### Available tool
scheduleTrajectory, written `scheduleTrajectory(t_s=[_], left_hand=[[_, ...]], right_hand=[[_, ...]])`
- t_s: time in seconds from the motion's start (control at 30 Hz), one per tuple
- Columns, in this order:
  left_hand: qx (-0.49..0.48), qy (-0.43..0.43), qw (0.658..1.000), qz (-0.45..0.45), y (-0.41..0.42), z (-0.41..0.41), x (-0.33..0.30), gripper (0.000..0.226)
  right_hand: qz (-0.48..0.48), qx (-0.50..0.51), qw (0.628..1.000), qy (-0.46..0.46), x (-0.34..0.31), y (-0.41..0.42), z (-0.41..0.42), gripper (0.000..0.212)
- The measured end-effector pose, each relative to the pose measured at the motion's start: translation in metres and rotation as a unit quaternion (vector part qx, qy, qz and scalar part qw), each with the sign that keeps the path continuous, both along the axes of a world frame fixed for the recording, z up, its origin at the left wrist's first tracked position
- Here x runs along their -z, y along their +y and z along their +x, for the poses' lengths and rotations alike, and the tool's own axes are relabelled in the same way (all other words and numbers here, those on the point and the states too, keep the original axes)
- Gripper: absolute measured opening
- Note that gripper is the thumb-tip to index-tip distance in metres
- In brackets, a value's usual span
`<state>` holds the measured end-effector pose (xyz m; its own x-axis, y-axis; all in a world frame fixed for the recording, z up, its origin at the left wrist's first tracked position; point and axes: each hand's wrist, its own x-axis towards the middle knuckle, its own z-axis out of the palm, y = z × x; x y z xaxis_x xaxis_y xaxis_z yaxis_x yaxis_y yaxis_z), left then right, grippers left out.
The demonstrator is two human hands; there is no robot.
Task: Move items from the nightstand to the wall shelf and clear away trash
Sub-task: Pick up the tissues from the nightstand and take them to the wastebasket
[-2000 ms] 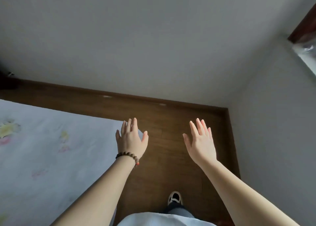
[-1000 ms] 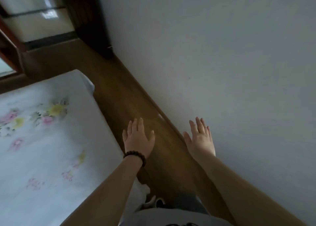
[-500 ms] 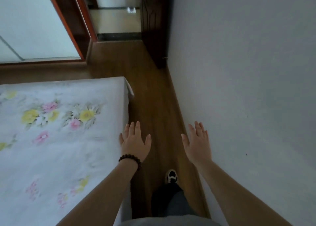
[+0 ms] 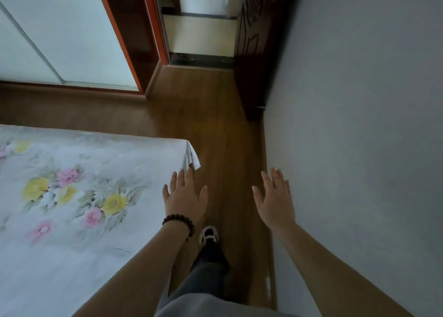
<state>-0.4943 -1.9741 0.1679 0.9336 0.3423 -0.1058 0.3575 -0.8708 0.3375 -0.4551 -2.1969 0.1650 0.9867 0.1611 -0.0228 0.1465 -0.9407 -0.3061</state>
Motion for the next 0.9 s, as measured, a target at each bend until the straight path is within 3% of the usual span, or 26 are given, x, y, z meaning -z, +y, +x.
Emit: scheduleTrajectory(t_s=[0.23, 0.5, 0.9], left_hand=[[-0.027, -0.007, 1.000, -0.007, 0.055, 0.161, 0.022, 0.066], [-0.092, -0.007, 0.995, -0.020, 0.162, 0.346, 0.005, 0.068], [-0.284, 0.003, 0.959, -0.026, 0.294, 0.522, 0.010, 0.070]], right_hand=[[-0.010, -0.030, 0.999, -0.005, 0.023, 0.059, 0.177, 0.059], [-0.025, -0.098, 0.995, 0.003, -0.003, 0.181, 0.383, 0.057], [-0.021, -0.243, 0.970, -0.004, -0.007, 0.350, 0.631, 0.058]])
